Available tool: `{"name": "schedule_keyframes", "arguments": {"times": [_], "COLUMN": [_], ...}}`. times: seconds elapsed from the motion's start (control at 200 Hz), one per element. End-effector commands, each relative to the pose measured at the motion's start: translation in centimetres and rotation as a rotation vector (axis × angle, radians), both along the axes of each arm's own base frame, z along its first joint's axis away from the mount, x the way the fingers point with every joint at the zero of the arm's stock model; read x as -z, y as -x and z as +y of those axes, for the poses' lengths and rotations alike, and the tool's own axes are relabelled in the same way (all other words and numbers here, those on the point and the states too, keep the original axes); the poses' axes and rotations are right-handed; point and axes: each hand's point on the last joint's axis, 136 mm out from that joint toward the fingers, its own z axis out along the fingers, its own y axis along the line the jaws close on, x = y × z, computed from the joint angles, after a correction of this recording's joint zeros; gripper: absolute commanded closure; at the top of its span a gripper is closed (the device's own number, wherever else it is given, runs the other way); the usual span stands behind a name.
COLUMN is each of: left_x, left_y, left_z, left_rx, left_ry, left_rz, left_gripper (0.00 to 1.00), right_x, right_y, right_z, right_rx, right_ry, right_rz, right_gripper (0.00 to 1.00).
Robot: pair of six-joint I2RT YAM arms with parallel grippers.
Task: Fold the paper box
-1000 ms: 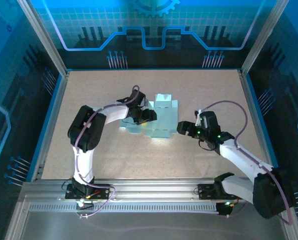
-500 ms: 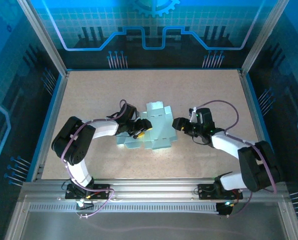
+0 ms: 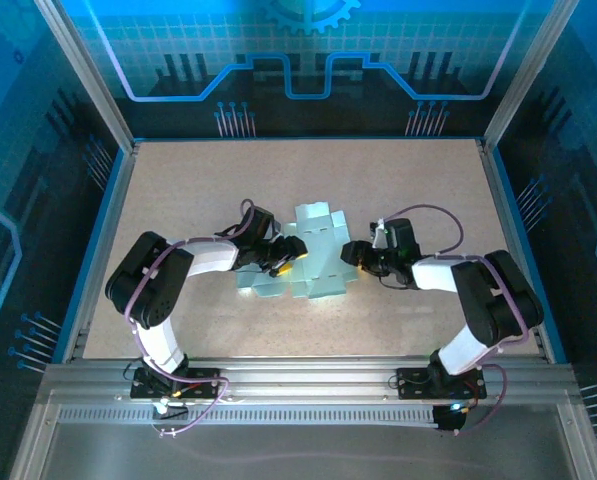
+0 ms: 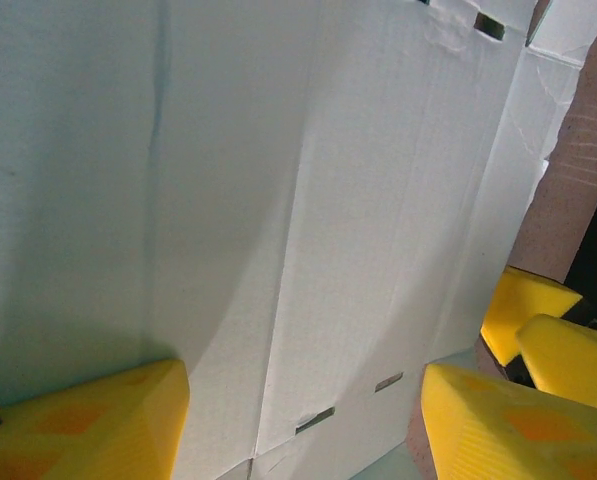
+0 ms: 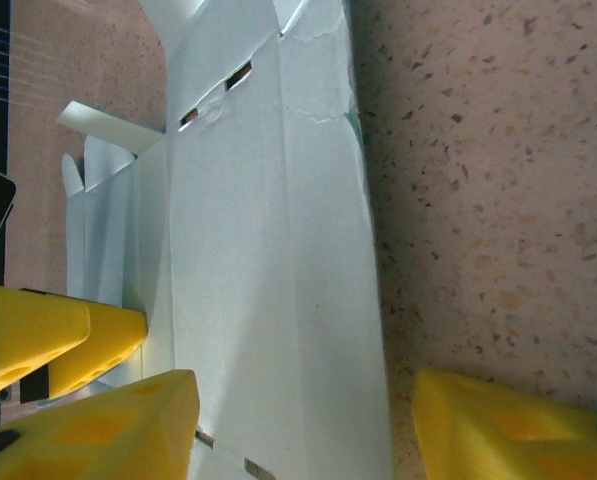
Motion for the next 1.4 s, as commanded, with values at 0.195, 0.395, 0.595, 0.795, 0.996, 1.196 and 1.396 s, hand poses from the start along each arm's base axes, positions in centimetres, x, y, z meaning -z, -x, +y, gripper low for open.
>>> {"name": "schedule_keyframes", "arguments": {"times": [0.195, 0.395, 0.595, 0.795, 0.996, 1.196, 1.396], "left_x": [4.2, 4.2, 3.9, 2.2, -0.9, -1.0, -0.6], "left_y": [3.0, 3.2, 3.2, 2.7, 2.2, 2.1, 2.3], "left_z": [0.8, 0.8, 0.8, 0.7, 1.8, 3.6, 4.9], "left_rx": [0.012, 0.026, 0.032, 0.052, 0.057, 0.012, -0.024], "left_ry": [-0.063, -0.068, -0.068, -0.054, -0.093, -0.133, -0.158], "left_rz": [0.162, 0.162, 0.149, 0.078, 0.0, -0.006, 0.006], "left_gripper": [0.34, 0.33, 0.33, 0.28, 0.17, 0.08, 0.06], "right_x": [-1.6, -1.5, -1.5, -1.2, -1.5, -2.5, -2.9], "right_y": [-1.7, -2.0, -2.2, -1.3, -0.6, -0.4, -0.6], "right_z": [0.9, 1.0, 0.6, 0.1, -1.1, -1.3, -0.3], "right_rx": [-0.058, -0.088, -0.097, -0.135, -0.178, -0.189, -0.197], "right_ry": [0.03, 0.06, 0.109, 0.3, 0.731, 1.114, 1.4], "right_rz": [-0.099, -0.109, -0.114, -0.106, -0.105, -0.1, -0.128], "right_gripper": [0.65, 0.72, 0.89, 1.0, 1.0, 1.0, 1.0]}}
